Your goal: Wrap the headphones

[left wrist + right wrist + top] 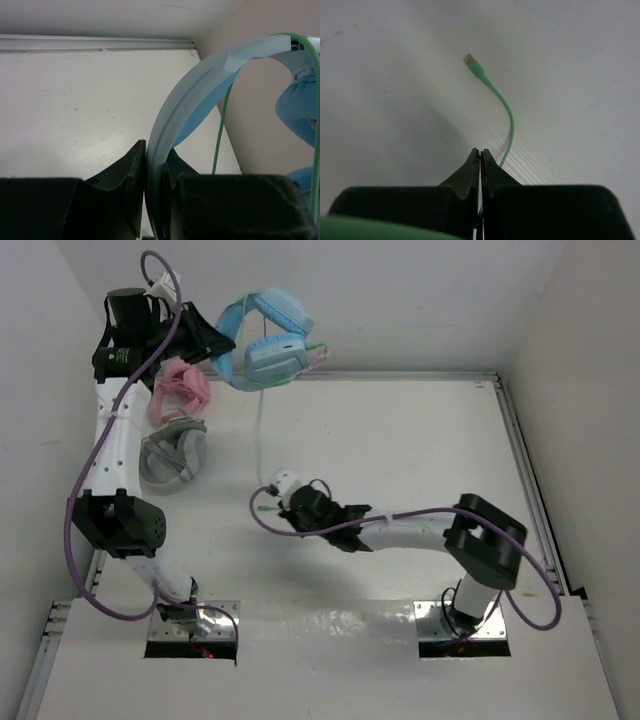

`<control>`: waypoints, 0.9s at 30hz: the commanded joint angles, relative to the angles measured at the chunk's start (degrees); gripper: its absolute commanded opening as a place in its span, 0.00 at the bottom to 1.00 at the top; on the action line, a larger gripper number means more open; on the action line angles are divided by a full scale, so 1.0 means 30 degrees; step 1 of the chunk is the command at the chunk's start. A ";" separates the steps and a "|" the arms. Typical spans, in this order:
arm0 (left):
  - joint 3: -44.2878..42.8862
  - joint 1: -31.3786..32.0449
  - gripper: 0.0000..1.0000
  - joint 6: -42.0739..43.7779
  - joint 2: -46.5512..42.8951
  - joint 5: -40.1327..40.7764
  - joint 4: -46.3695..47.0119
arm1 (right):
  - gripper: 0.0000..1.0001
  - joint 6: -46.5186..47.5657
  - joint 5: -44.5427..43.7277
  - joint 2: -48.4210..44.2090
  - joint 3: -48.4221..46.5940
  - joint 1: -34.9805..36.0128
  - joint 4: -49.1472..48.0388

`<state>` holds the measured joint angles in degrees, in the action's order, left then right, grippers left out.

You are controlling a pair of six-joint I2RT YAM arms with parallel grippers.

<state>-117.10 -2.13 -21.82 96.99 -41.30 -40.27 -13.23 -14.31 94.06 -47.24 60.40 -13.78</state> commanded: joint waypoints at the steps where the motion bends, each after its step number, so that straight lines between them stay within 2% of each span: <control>1: 0.0506 -0.0430 0.00 -0.2804 -0.0367 0.2187 0.4075 | 0.00 0.1710 -0.1704 0.2735 -0.4068 0.2240 0.4843; 4: 0.0683 -0.0724 0.00 -0.2103 -0.0104 0.5555 0.5012 | 0.00 0.2679 -0.2668 0.4004 -0.6071 0.3736 0.6202; 5: 0.0741 -0.0725 0.00 -0.1578 -0.0016 0.7709 0.5335 | 0.00 0.2857 -0.2992 0.4124 -0.6310 0.4062 0.6263; 8: 0.1706 -0.0754 0.00 -0.0641 -0.0016 1.1260 0.7441 | 0.00 0.3210 -0.3668 0.4009 -0.6956 0.4767 0.6497; 15: 0.3082 -0.0550 0.00 0.0946 0.0073 1.3678 0.9056 | 0.00 0.3385 -0.3581 0.2574 -0.7220 0.5470 0.6878; 21: 0.5016 0.0475 0.00 0.3666 0.0043 1.7512 1.1106 | 0.00 0.3738 -0.4225 0.1052 -0.7778 0.6321 0.7873; 27: 0.5078 0.0447 0.00 0.4432 0.0219 1.7869 1.1402 | 0.00 0.3738 -0.6853 -0.0941 -0.6168 0.6292 0.8165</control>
<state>-99.70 -0.91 -8.69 99.61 10.00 -17.17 -2.63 -28.42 94.76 -67.18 79.44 9.58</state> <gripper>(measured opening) 0.138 0.002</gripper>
